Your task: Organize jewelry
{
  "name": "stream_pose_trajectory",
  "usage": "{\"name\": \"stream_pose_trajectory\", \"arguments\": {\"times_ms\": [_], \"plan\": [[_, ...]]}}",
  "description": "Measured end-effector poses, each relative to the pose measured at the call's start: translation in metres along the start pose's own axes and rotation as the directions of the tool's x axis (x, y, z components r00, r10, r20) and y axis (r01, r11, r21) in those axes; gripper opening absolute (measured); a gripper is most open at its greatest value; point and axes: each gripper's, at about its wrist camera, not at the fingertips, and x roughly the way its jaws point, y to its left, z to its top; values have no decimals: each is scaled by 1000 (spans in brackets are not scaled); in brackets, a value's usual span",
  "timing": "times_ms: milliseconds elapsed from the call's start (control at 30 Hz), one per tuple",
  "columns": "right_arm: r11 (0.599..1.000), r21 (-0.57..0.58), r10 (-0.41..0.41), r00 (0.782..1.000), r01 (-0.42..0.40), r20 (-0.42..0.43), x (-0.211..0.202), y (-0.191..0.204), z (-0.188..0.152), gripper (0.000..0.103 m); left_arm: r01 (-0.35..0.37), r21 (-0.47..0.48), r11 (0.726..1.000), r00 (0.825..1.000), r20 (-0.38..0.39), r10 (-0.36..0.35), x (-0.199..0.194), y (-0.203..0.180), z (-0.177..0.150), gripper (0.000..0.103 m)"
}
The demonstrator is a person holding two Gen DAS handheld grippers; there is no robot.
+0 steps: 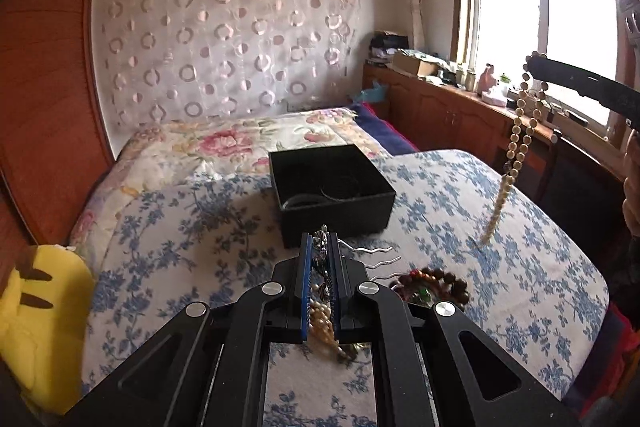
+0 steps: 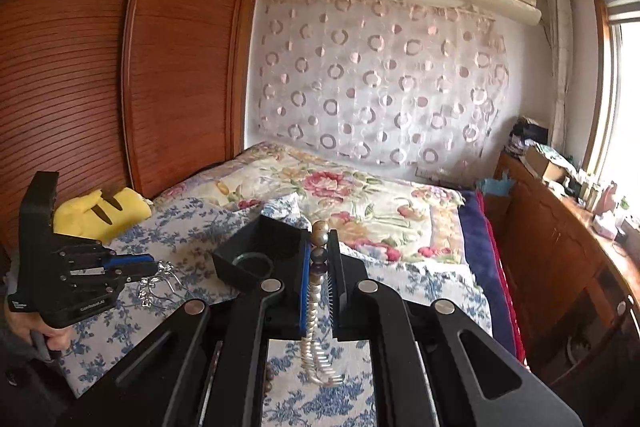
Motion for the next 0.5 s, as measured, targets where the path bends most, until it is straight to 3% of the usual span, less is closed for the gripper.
{"name": "stream_pose_trajectory", "arguments": {"times_ms": [500], "plan": [[999, -12, 47, 999, -47, 9, 34, 2, 36, 9, -18, -38, 999, 999, 29, 19, 18, 27, 34, 7]]}}
